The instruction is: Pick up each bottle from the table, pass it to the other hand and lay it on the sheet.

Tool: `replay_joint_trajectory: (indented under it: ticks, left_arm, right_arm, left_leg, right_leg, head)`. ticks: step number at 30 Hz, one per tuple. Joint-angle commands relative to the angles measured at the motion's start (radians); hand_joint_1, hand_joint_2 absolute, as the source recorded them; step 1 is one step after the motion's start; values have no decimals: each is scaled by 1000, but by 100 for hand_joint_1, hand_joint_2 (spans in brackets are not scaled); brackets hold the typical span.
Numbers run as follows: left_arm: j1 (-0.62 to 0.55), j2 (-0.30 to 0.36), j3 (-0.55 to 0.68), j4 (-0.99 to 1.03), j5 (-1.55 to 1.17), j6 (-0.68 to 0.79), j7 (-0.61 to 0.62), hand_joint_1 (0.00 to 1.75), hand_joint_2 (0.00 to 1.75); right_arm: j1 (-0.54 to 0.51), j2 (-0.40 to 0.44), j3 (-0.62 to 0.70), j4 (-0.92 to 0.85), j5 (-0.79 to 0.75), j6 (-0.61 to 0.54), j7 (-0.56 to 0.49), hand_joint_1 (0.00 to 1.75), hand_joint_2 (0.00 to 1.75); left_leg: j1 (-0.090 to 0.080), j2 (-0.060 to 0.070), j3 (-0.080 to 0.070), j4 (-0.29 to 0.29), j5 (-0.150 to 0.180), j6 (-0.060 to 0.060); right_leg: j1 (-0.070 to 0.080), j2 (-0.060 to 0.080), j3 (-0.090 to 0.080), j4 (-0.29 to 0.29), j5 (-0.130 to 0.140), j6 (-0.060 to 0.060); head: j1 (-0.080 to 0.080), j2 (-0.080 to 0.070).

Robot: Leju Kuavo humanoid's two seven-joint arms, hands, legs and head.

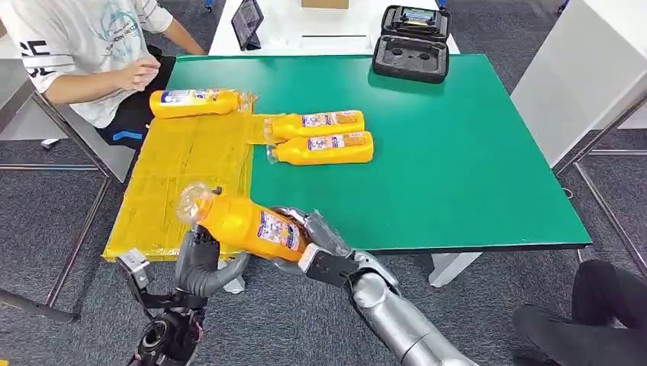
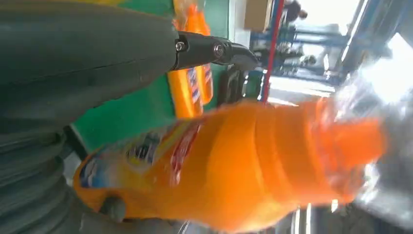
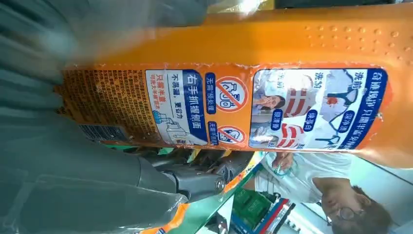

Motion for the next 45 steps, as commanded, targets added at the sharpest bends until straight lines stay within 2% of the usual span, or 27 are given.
replay_joint_trajectory:
  ticks: [1,7,13,20,33,41,42,43,45]
  left_arm:
    - [-40,27,-82,103,-14,-16,2,0,175]
    - [-40,23,-97,118,-12,-33,4,0,175]
    - [-81,-9,-120,152,38,-73,16,0,175]
    - [-133,-24,-121,246,98,-120,43,0,175]
    - [-167,-24,-94,296,116,-113,25,0,175]
    - [-152,-21,-87,292,171,-173,-4,0,175]
    - [-149,-19,-90,286,179,-186,-12,9,175]
    - [-146,-16,-94,278,194,-206,-17,42,175]
    - [-146,-16,-94,278,194,-206,-17,42,175]
  right_arm:
    - [-10,4,-23,43,2,18,10,175,175]
    - [-7,5,-19,48,21,35,16,175,175]
    - [-8,21,10,79,66,43,22,175,175]
    - [38,25,29,67,98,48,36,175,175]
    - [36,34,55,124,140,53,38,175,175]
    - [36,33,52,131,147,55,39,175,175]
    - [36,34,53,133,148,58,39,175,175]
    - [34,34,52,138,149,57,40,175,175]
    - [34,34,52,138,149,57,40,175,175]
  left_leg:
    - [1,-1,4,-1,0,-2]
    - [1,-1,4,-1,-1,-2]
    - [1,-1,3,-1,0,-1]
    - [1,-2,5,-2,0,-2]
    - [1,-1,3,-1,0,-1]
    - [2,-1,4,-1,-1,-2]
    - [1,-1,2,-1,0,-1]
    - [2,-1,4,-1,-1,-2]
    - [1,-1,2,-1,0,-1]
  right_leg:
    - [1,-2,4,-1,-1,-1]
    - [1,-1,5,-2,-1,-2]
    - [1,-1,3,-1,-1,-1]
    - [1,-2,5,-2,-1,-2]
    - [1,-1,3,-1,-1,-1]
    - [2,-1,5,-2,-1,-2]
    - [1,-1,3,-1,0,-1]
    - [2,-1,5,-2,-1,-2]
    - [1,-1,2,-1,0,-1]
  head:
    - [0,0]
    - [0,0]
    - [0,0]
    - [-1,0]
    - [0,0]
    - [0,0]
    - [0,0]
    - [0,0]
    - [0,0]
